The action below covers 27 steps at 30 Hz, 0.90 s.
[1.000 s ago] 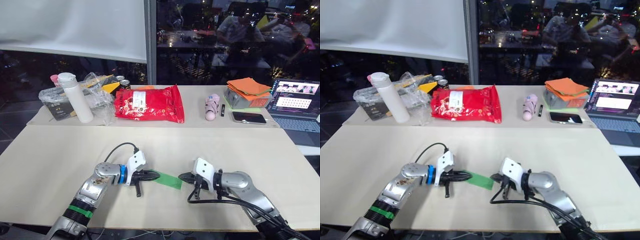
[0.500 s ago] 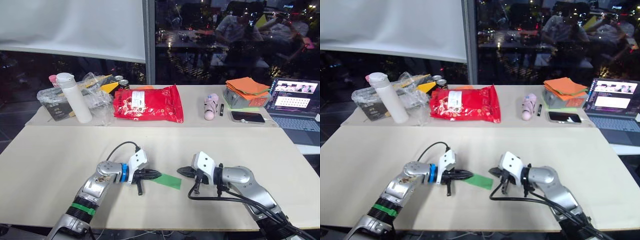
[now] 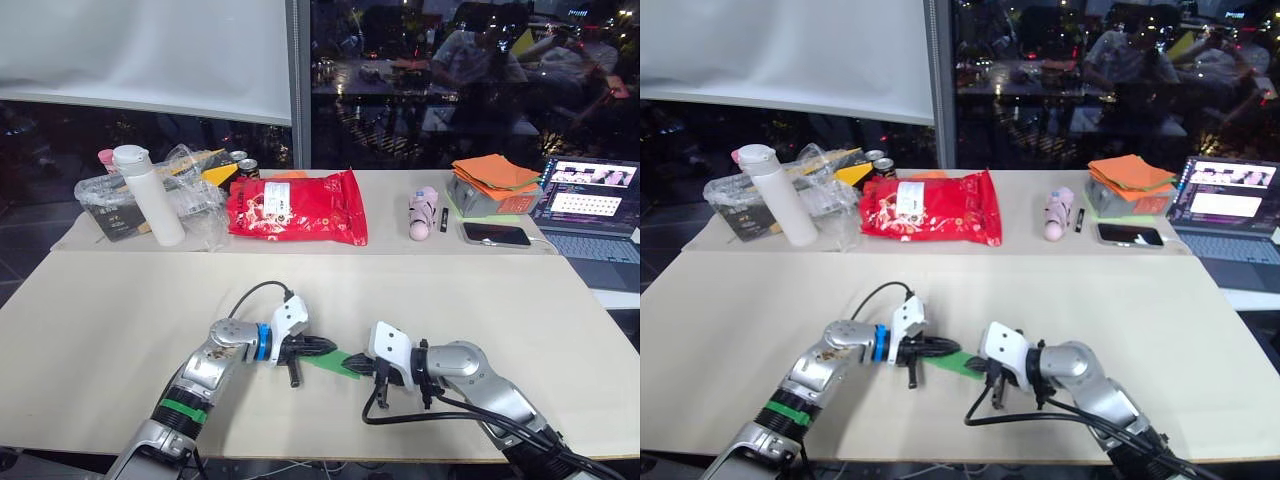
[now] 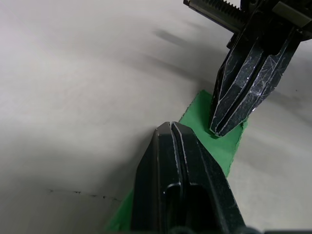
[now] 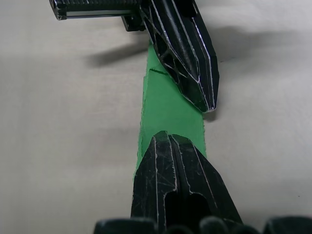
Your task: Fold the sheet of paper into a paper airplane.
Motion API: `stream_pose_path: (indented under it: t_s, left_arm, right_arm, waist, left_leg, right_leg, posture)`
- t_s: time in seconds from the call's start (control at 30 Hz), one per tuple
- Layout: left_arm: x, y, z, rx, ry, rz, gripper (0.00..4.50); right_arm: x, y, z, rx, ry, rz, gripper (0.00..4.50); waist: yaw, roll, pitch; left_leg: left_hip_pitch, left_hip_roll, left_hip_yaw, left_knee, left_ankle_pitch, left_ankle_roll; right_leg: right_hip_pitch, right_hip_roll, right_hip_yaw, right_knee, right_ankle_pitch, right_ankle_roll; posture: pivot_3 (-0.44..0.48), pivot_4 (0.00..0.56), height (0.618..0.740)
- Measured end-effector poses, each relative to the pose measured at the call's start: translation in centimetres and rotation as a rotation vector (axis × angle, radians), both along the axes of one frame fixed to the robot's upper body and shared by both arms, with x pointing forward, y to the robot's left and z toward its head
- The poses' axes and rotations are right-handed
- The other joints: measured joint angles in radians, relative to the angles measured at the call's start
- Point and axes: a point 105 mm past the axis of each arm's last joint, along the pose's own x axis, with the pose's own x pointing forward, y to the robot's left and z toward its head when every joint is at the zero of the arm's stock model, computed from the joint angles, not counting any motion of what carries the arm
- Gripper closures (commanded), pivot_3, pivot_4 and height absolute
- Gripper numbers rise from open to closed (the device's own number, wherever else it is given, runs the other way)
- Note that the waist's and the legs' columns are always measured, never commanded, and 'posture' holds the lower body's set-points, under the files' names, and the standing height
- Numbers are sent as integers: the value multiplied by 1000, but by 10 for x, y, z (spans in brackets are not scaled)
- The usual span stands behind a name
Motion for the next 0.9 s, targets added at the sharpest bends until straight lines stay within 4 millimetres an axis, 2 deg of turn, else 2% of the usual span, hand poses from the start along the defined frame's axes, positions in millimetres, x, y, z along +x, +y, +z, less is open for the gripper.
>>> stream_pose_path:
  t_s: [0.17, 0.33, 0.43, 0.57, 0.63, 0.7, 0.83, 0.9]
  left_arm:
    - [2, 5, 0, -13, 32, 30, 4500]
    - [1, 35, 11, -67, 80, 136, 4500]
    - [-1, 48, 10, -60, 89, 180, 4500]
    - [-5, 54, 3, -48, 109, 207, 4500]
    - [-2, 53, 10, -97, 110, 233, 4500]
    - [1, 53, 22, -160, 106, 253, 4500]
    - [1, 65, 50, -186, 54, 262, 4500]
    - [-6, 73, 56, -160, 48, 247, 4500]
  right_arm:
    - [0, 1, 0, -3, 3, 1, 4479]
    - [-1, 2, 0, -5, 5, 11, 4479]
    - [-1, 1, 1, -10, 6, 17, 4479]
    - [-1, 3, 1, -15, 10, 34, 4479]
    - [1, 4, 4, -8, 16, 47, 4479]
    - [1, 7, 10, 6, 27, 62, 4479]
    - [-8, 20, 50, 43, 15, 167, 4479]
    - [-13, 20, 64, 21, 15, 205, 4479]
  waist:
    - [-2, 0, 0]
    - [-7, 0, 0]
    - [-2, 0, 0]
    - [-1, 0, 0]
    - [-1, 0, 0]
    - [-1, -1, 1]
    - [-10, 0, 1]
    - [-9, 0, 1]
  left_leg:
    - [0, 0, 0, 0, 0, 0]
    - [1, 0, 0, 0, 0, 0]
    - [1, 0, 0, 0, 0, 0]
    - [1, 0, 0, 0, 0, 0]
    - [0, 0, 0, 0, 0, 0]
    - [0, 0, 0, 0, 0, 0]
    - [0, 0, 0, -1, 0, 0]
    - [1, 1, 0, -1, 0, 0]
  right_leg:
    - [0, 0, 0, 0, 0, 0]
    - [0, 0, 0, 1, 0, 0]
    - [0, 0, 0, 1, 0, 0]
    - [0, 0, 0, 1, 0, 0]
    - [0, 0, 0, 1, 0, 0]
    - [-1, 0, 0, 1, 0, 0]
    - [-2, 0, 0, 2, 0, 0]
    - [-1, 0, 0, 1, 0, 0]
  posture:
    - [0, 150, 732]
    - [0, 150, 732]
    - [0, 150, 732]
    - [0, 150, 732]
    - [0, 150, 732]
    - [0, 150, 732]
    - [0, 150, 732]
    - [0, 150, 732]
